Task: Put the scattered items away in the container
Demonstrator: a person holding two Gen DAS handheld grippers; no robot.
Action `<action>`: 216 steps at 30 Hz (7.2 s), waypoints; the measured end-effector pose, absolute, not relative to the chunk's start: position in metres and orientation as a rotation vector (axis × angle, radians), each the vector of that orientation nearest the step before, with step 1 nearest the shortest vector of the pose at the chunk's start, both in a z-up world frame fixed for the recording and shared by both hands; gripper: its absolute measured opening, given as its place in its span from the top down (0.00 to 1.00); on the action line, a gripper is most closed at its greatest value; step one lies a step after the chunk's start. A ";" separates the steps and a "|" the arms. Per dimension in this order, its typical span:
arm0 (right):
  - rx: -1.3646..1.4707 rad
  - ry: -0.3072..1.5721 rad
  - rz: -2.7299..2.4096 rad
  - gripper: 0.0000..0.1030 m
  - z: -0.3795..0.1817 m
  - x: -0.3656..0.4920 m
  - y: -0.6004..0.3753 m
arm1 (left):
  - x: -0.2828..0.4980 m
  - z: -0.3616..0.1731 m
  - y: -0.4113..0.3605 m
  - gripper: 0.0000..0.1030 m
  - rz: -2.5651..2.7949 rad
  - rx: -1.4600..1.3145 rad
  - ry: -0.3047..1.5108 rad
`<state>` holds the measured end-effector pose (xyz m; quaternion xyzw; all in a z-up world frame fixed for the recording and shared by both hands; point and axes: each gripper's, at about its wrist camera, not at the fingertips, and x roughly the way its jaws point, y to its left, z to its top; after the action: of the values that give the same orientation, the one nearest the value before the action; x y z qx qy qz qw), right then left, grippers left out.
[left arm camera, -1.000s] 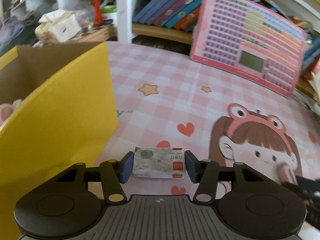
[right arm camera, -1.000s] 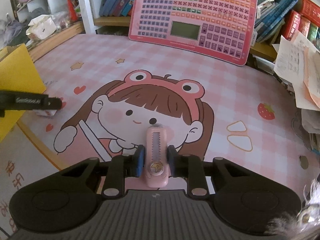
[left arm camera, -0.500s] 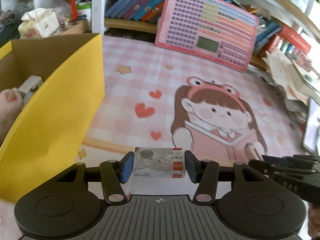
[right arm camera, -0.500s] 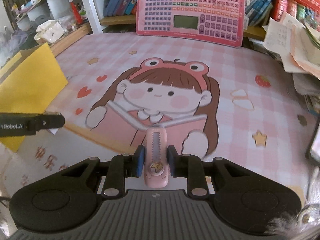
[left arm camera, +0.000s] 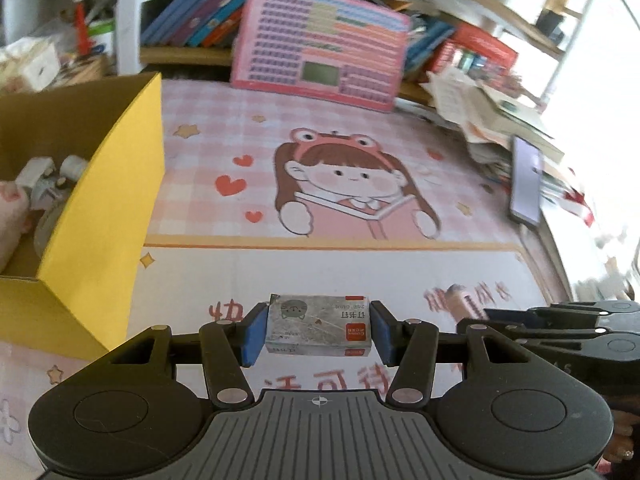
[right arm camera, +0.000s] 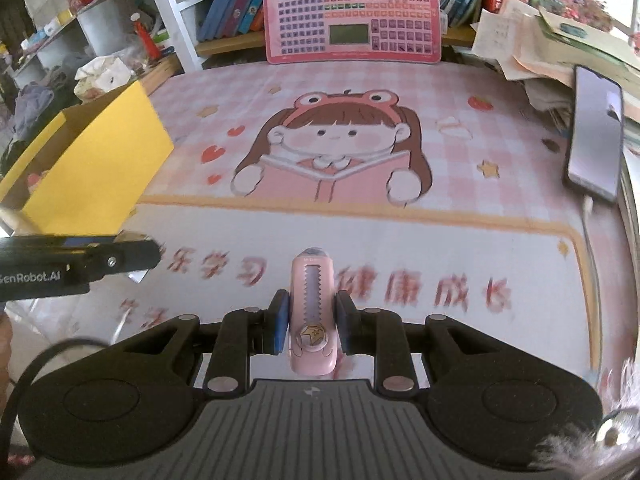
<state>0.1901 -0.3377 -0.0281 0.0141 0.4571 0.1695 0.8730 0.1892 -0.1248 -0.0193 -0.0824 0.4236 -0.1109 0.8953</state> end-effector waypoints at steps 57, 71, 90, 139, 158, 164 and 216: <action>-0.051 0.868 0.454 0.78 -0.002 -0.007 -0.136 | -0.002 -0.006 0.072 0.49 -0.175 -0.267 0.819; -0.105 0.833 0.581 0.78 0.002 0.013 -0.094 | -0.007 -0.002 0.119 0.49 -0.047 -0.323 0.777; -0.174 0.583 0.589 0.78 0.060 0.148 -0.042 | 0.116 0.059 0.135 0.49 -0.029 -0.176 0.526; -0.185 0.445 0.500 0.23 0.085 0.135 -0.089 | 0.089 0.087 0.110 0.00 0.100 -0.056 0.450; -0.092 0.588 0.135 0.04 0.017 0.003 -0.149 | -0.003 0.024 0.057 0.00 0.139 -0.025 0.620; -0.102 0.602 0.103 0.03 0.016 -0.017 -0.159 | -0.006 0.021 0.046 0.00 0.086 0.006 0.630; -0.092 0.686 0.098 0.00 0.003 -0.020 -0.177 | -0.003 0.005 0.016 0.00 -0.037 0.060 0.768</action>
<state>-0.0205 -0.1770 0.0034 -0.0452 0.3360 0.0479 0.9395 -0.0032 0.0161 0.0047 0.0292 0.3746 -0.0179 0.9265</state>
